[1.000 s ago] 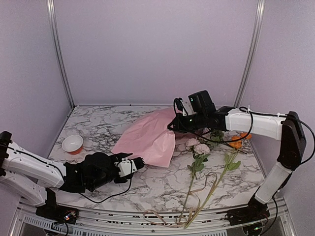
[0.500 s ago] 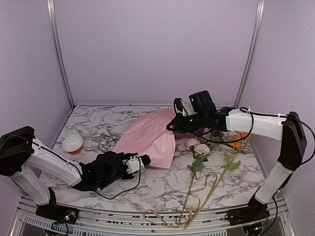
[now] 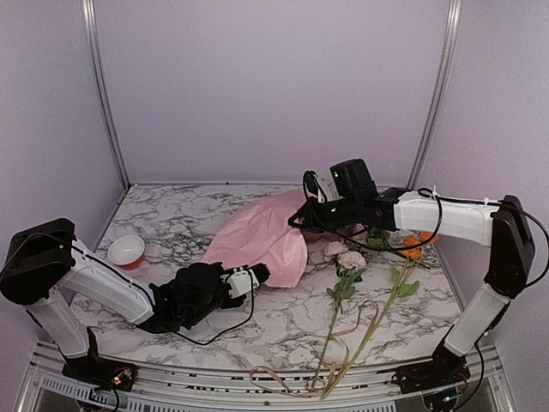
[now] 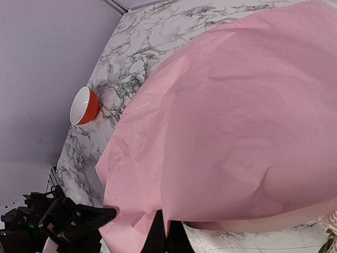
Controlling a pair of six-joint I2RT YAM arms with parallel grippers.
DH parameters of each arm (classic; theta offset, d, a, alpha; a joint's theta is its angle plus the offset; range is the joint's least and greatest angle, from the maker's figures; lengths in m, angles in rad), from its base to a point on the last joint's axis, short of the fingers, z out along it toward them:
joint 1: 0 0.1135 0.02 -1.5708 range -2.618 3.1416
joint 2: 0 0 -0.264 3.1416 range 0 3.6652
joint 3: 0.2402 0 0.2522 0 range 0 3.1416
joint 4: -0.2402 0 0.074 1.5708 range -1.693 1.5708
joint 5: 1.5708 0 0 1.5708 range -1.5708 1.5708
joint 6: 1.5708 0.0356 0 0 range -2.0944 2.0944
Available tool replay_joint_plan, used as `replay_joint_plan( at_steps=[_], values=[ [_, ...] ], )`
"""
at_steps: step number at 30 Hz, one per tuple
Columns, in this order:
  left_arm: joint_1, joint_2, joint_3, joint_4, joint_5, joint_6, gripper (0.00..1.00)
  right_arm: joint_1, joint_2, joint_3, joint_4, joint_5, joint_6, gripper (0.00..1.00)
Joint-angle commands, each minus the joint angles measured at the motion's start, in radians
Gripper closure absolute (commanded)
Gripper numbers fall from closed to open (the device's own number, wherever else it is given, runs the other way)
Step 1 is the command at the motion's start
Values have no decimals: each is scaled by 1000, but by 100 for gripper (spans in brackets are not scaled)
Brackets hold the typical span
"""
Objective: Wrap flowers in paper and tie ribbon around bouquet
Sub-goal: Pass from the right arm to the left, then unfold the folded wrapping paper at the center of the board.
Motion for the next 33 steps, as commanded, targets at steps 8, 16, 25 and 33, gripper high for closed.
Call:
replay_joint_plan(
  at_steps=[8,16,25,33],
  values=[
    [8,-119,3,28,114,-214,100,0,-7,17,-35,23,-76,88],
    [35,-154,-5,2,124,-508,100,-8,-37,-9,-136,-68,-282,21],
    [106,-171,-5,43,-22,-926,100,-25,-139,-224,61,-231,-213,12],
    [121,-222,-75,134,-125,-1095,100,-25,-99,-223,46,-118,-206,16]
  ],
)
